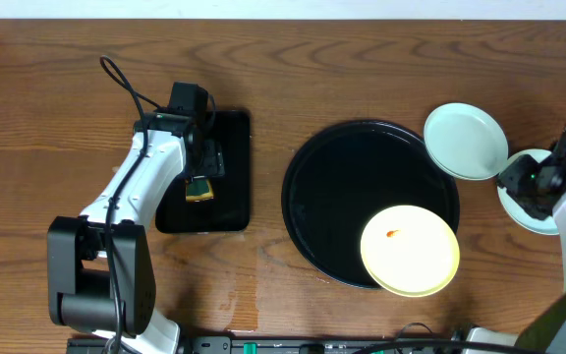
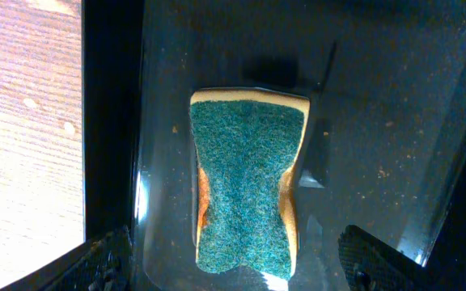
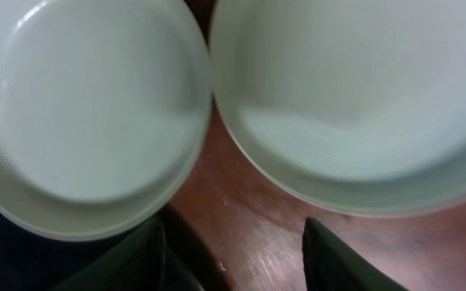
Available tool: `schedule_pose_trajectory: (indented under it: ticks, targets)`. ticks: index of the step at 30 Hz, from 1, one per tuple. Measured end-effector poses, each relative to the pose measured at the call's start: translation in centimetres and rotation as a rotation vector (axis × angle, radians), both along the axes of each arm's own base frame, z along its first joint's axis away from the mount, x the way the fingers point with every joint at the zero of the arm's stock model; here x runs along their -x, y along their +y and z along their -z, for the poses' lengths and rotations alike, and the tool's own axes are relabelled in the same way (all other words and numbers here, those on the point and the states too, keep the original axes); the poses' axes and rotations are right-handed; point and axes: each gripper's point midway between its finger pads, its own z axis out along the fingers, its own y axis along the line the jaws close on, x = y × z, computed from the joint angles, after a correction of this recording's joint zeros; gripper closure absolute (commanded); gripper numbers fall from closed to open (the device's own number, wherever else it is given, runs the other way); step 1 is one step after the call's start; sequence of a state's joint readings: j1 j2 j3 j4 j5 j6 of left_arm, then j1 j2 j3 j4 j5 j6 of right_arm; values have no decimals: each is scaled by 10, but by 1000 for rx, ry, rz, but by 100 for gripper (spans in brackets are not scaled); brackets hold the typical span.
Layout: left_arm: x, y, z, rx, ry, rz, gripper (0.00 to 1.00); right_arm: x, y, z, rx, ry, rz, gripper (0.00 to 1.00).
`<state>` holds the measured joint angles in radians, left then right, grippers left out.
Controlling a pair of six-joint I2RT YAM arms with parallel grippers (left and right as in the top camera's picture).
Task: Clean dirty plates on tray and stack at the side
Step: 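Carry the blue plate right and stack it on the other blue plate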
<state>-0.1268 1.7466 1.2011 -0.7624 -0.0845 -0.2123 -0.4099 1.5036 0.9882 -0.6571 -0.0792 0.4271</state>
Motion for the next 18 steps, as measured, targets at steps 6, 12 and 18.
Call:
schedule_pose_trajectory:
  ticks: [6,12,18]
  targets:
    - [0,0,0,0,0,0,17,-15,8,33,-134,15,93,58]
    - [0,0,0,0,0,0,17,-26,16,61,-246,26,162,62]
    - [0,0,0,0,0,0,17,-28,20,72,-293,40,189,90]
